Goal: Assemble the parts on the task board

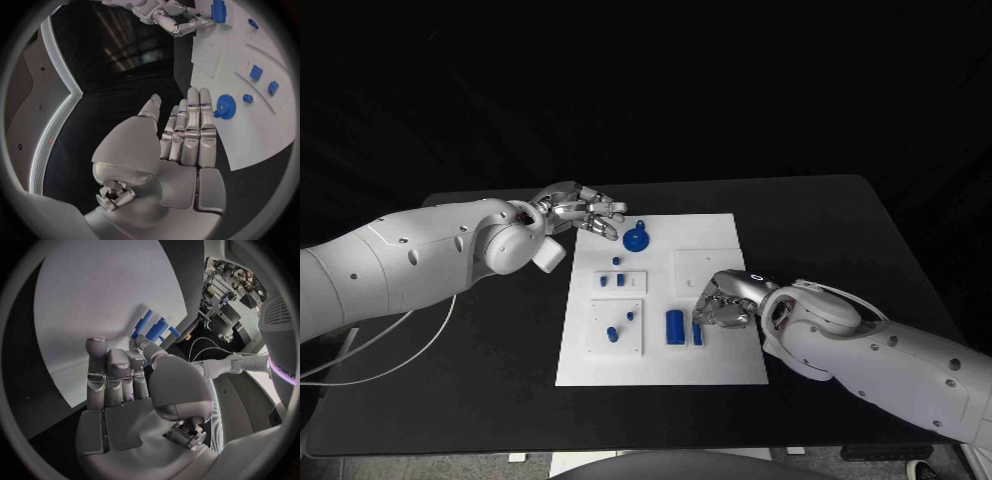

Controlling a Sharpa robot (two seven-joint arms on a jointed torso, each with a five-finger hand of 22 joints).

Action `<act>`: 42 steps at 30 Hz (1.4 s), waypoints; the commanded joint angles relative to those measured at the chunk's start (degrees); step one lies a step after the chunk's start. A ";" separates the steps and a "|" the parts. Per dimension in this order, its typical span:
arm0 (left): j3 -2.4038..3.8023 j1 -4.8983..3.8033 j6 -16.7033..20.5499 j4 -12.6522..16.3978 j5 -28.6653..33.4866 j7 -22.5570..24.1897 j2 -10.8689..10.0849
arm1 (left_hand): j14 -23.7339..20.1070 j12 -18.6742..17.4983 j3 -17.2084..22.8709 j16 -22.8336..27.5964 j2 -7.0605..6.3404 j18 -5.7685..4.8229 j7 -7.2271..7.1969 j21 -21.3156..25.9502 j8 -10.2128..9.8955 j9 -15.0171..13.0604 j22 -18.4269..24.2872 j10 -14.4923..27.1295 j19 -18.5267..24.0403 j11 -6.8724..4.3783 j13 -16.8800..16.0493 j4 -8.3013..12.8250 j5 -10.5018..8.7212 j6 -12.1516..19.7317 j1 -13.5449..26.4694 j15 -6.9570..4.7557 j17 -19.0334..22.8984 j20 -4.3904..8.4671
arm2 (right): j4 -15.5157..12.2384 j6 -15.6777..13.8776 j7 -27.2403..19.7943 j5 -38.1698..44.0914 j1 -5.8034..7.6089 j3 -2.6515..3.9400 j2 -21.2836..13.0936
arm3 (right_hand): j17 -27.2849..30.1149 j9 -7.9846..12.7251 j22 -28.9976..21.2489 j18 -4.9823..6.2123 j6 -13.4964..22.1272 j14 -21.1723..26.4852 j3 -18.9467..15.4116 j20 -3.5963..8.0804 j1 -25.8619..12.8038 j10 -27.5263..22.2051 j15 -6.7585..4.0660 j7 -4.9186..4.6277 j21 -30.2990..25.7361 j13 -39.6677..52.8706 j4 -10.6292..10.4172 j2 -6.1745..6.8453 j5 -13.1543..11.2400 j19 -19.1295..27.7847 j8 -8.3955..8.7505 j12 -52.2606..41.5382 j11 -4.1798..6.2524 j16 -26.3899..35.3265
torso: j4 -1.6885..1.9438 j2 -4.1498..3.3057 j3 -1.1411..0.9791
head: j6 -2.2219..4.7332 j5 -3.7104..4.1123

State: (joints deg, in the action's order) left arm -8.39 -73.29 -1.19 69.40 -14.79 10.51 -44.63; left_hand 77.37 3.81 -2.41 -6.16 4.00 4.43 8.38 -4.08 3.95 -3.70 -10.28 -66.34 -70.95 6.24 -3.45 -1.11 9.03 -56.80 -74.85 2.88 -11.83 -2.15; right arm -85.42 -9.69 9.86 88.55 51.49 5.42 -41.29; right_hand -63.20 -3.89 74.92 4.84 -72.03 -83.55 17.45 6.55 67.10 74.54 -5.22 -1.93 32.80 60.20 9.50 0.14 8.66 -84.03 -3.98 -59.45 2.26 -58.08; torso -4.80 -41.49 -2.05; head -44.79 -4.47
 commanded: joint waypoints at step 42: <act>0.10 -0.04 9.17 -3.17 6.36 8.19 1.94 | -6.23 -0.19 0.91 2.49 0.09 -1.61 -0.58 0.27 0.28 -0.05 0.98 -0.15 4.78 0.14 -0.03 1.16 0.21 -1.78 -1.32 2.06 1.89 -1.48 | 9.48 -7.17 -16.38 -56.39 4.01 5.54 0.53 | 18.43 0.13 -19.54 0.41 10.70 6.02 -27.73 -2.91 -2.90 -10.02 2.53 -3.63 -26.99 -19.07 -10.73 -6.23 6.20 2.62 0.24 17.10 -2.91 23.69 | -0.56 2.07 0.76 | 6.05 -0.54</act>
State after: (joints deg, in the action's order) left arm -8.38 -73.29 2.93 66.74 -11.20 13.98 -42.93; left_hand 71.33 3.81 -1.50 -3.90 4.00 3.52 7.87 -3.98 3.95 -3.70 -9.37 -66.53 -66.47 6.04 -3.45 -0.19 9.03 -58.35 -75.63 4.87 -9.99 -3.61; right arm -77.13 -17.49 -2.16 42.22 55.29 10.89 -41.13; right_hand -45.01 -3.72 55.50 4.81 -61.68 -77.94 -10.18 3.61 63.95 64.79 -2.72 -5.62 6.20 41.27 -1.10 -6.05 14.81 -81.87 -3.64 -42.62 -0.53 -34.72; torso -5.31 -40.21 -1.54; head -39.70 -4.89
